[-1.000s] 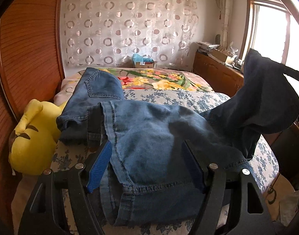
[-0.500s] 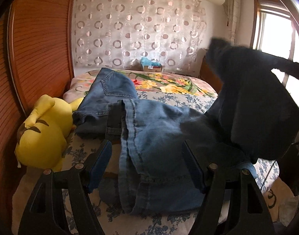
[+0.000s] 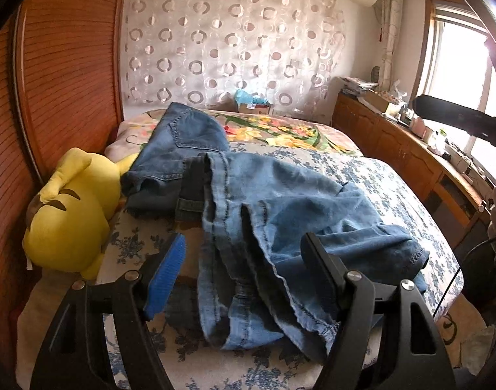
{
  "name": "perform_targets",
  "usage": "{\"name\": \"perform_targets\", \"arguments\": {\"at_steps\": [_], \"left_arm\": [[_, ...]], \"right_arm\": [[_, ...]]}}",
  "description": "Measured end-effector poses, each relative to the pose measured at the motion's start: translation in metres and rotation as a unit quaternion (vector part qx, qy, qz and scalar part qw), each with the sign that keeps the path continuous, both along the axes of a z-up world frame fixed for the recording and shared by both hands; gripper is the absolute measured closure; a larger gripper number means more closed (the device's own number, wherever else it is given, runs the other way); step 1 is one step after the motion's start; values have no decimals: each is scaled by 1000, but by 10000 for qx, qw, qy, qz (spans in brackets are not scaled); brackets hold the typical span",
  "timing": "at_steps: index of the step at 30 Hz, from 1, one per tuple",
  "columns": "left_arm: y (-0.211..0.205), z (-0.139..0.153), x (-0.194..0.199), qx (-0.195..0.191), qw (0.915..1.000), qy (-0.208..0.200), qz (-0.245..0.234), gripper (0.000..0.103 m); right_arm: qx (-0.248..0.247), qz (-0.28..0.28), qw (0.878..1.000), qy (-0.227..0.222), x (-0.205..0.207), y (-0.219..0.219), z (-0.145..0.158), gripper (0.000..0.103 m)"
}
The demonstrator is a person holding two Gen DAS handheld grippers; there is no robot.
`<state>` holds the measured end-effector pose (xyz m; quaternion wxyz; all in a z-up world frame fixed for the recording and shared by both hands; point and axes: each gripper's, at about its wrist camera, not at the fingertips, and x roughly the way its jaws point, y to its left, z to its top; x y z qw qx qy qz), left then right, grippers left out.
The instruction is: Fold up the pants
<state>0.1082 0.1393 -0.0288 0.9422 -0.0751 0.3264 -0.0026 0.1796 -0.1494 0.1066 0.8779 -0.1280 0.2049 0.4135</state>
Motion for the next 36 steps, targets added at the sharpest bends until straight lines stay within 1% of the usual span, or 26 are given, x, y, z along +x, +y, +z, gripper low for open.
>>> {"name": "perform_targets", "arguments": {"at_steps": [3, 7, 9, 11, 12, 15, 20, 23, 27, 32, 33, 36], "left_arm": [[-9, -3, 4, 28, 9999, 46, -116, 29], [-14, -8, 10, 23, 9998, 115, -185, 29], [-16, -10, 13, 28, 9997, 152, -203, 29], [-17, -12, 16, 25, 9996, 178, -217, 29], [-17, -13, 17, 24, 9996, 188, -231, 29], [-19, -15, 22, 67, 9994, 210, -274, 29], [-20, -17, 37, 150, 9990, 237, -350, 29], [-18, -19, 49, 212, 9986, 282, -391, 29], [-16, -22, 59, 249, 9982, 317, -446, 29], [-12, -27, 68, 302, 9978, 391, -438, 32], [-11, -28, 69, 302, 9978, 410, -428, 33], [-11, -31, 72, 292, 9975, 455, -466, 41]], "right_arm": [[-40, -148, 9999, 7, 4, -12, -3, 72], [-152, -406, 9990, 115, 10, -26, -15, 70], [-217, -539, 9981, 182, 15, -27, -24, 69], [-262, -642, 9973, 238, 4, -24, -29, 68], [-280, -687, 9969, 276, 5, -24, -32, 66], [-337, -808, 9954, 380, 4, -20, -39, 65], [-364, -878, 9932, 672, -4, -23, -49, 65], [-364, -897, 9919, 818, -9, -29, -50, 65], [-387, -870, 9911, 930, -14, -28, -50, 65], [-442, -783, 9905, 1038, -9, -24, -55, 65], [-455, -766, 9905, 1052, -10, -24, -56, 65], [-488, -726, 9900, 1108, -14, -26, -62, 65]]}}
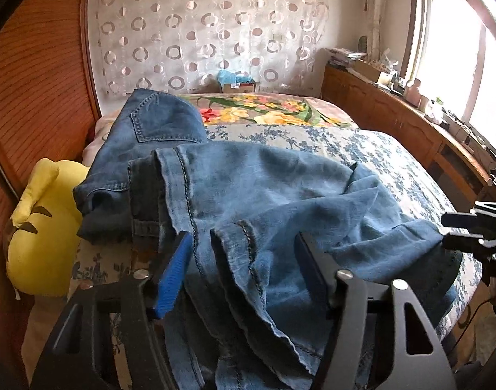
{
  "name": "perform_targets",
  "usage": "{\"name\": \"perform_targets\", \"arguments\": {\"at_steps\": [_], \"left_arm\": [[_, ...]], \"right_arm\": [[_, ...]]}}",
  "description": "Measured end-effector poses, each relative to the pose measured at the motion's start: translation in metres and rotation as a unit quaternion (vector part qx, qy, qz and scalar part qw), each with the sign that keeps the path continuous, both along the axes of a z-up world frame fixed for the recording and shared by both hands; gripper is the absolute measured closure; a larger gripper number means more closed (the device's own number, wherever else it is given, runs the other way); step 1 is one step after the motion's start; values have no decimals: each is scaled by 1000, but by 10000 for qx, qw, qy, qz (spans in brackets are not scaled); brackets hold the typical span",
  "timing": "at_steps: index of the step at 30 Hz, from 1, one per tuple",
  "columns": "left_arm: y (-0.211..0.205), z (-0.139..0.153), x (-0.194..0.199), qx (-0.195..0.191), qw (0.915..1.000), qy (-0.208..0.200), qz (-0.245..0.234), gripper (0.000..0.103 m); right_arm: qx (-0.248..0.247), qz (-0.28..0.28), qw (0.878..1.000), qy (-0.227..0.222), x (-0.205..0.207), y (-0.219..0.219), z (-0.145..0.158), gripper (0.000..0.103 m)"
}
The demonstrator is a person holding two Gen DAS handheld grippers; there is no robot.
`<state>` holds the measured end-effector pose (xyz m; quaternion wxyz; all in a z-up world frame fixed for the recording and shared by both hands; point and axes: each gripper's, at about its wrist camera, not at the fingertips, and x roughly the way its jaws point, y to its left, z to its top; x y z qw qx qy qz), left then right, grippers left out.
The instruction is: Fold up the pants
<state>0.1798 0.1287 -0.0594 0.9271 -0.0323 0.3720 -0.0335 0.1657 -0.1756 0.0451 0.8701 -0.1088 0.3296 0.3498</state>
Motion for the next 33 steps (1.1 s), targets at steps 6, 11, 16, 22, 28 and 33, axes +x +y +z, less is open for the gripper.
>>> {"name": "perform_targets", "arguments": {"at_steps": [6, 11, 16, 22, 28, 33], "left_arm": [[1, -4, 2, -124, 9998, 78, -135, 70], [0, 0, 6, -118, 9997, 76, -200, 77], [0, 9, 5, -101, 9996, -54, -250, 90], [9, 45, 17, -17, 9987, -478, -159, 90], [20, 82, 36, 64, 9965, -815, -182, 90], [23, 78, 44, 207, 9976, -634, -158, 90]], "right_arm": [[19, 33, 9999, 136, -7, -7, -16, 65], [-3, 61, 9997, 243, -4, -4, -25, 65], [-22, 171, 9991, 388, -1, 0, -33, 65], [-26, 258, 9991, 342, -4, 4, -35, 96], [230, 519, 9981, 222, -16, 5, -18, 100], [400, 655, 9968, 220, -21, 5, -11, 100]]}}
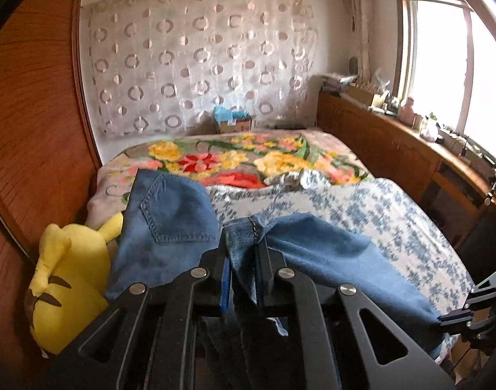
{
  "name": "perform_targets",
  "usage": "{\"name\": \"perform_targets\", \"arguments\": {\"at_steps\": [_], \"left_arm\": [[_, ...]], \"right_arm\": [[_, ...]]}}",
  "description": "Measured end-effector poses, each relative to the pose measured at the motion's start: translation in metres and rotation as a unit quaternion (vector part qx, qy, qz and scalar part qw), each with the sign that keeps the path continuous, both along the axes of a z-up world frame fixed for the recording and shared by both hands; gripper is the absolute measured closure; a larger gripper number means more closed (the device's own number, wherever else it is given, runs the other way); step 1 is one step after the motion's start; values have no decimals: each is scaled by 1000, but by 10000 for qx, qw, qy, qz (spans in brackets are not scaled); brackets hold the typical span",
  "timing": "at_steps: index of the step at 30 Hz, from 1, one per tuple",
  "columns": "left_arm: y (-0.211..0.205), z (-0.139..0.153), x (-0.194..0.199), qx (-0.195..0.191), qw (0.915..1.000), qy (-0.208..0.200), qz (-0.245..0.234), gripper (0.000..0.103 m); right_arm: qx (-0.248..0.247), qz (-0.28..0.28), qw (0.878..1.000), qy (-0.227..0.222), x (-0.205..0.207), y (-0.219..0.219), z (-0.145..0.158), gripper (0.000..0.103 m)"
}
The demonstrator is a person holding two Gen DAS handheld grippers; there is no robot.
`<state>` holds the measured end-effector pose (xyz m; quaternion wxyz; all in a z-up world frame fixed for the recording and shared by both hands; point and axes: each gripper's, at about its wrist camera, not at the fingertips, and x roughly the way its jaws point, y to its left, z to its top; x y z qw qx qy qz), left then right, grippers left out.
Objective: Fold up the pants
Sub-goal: 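Grasp the folded jeans edge with the left tool while the right tool grasps the hem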
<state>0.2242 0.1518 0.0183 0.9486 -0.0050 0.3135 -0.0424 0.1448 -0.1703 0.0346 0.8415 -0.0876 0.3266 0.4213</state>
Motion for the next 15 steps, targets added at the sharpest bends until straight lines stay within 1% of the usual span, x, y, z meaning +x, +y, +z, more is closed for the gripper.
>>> {"name": "perform_targets", "arguments": {"at_steps": [2, 4, 5, 7, 8, 13, 15], "left_arm": [[1, -8, -1, -50, 9999, 110, 11, 89], [2, -17, -6, -116, 9997, 223, 46, 77], [3, -20, -8, -141, 9996, 251, 63, 74], [6, -27, -14, -219, 9988, 382, 192, 57], [7, -30, -17, -270, 9985, 417, 215, 54], [6, -38, -41, -372, 9980, 453, 242, 54], [3, -42, -51, -394, 9980, 456, 205, 54]], "right_arm": [[-62, -78, 9999, -18, 2, 1, -4, 100], [-85, -178, 9998, 25, 5, 0, -7, 100], [-118, -246, 9996, 36, 7, 0, -9, 95], [-159, -346, 9993, 50, 10, 2, -8, 94], [-160, -361, 9992, 49, 11, 2, -7, 94], [-190, -585, 9980, -110, 9, 2, 1, 92], [-214, -675, 9973, -201, 8, 2, 3, 84]]}}
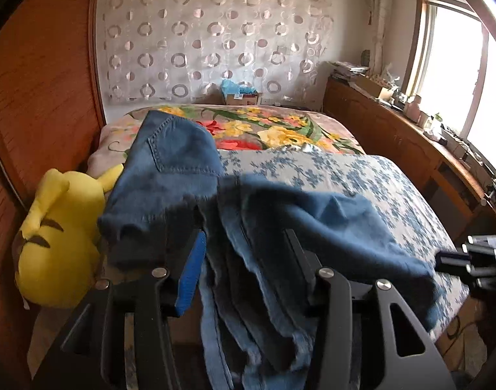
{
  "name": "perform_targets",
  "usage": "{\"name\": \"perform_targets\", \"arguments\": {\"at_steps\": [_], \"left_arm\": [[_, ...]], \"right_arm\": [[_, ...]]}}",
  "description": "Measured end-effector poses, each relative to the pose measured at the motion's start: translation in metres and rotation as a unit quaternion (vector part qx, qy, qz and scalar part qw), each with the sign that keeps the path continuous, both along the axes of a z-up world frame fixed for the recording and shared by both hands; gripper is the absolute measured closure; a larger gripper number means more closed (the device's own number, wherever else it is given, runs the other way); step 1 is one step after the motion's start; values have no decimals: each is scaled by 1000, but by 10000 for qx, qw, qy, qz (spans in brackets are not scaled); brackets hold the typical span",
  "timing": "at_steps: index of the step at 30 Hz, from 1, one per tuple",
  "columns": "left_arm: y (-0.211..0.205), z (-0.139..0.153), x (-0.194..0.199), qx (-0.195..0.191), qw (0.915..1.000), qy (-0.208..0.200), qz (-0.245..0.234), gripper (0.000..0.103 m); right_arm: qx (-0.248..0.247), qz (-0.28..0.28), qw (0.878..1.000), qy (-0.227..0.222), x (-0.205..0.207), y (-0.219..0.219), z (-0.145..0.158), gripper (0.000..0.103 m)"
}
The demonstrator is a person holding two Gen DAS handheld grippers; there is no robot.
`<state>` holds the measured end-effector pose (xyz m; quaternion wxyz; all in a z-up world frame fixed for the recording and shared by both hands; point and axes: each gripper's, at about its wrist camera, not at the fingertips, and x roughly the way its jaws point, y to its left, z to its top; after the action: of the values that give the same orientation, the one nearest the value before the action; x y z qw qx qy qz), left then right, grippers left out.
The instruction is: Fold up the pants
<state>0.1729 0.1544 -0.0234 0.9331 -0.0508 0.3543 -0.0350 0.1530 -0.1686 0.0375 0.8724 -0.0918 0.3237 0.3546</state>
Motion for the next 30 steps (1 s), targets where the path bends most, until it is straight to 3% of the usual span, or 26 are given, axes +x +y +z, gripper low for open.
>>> {"name": "perform_targets", "arguments": {"at_steps": [3, 5, 17, 18, 20, 21, 25, 30], "left_arm": [[-8, -6, -14, 2, 10000, 54, -76, 54], [-15, -14, -22, -21, 9998, 118, -165, 54], [-44, -57, -36, -193, 9969, 548, -534, 58], [-46, -60, -35, -177, 9965, 596, -558, 60], [-49, -64, -35, -142, 9961, 655, -581, 74], [-50, -66, -35, -161, 9956, 684, -618, 92], [-45, -52, -46, -199, 9972, 471, -541, 96], [-15, -2, -77, -347, 9992, -83, -195, 96]], "right_arm": [[0, -146, 9999, -89, -2, -3, 3, 65], [13, -221, 9997, -78, 0, -6, 2, 59], [-128, -505, 9986, -5, 3, -9, -12, 57], [-107, -522, 9986, 14, 4, -12, -12, 57], [-92, -547, 9985, 33, 5, -15, -14, 57], [-94, -567, 9983, 40, 5, -17, -15, 57], [-62, -671, 9977, 79, 7, -26, -18, 57], [-19, -742, 9972, 67, 10, -34, -13, 57]]}}
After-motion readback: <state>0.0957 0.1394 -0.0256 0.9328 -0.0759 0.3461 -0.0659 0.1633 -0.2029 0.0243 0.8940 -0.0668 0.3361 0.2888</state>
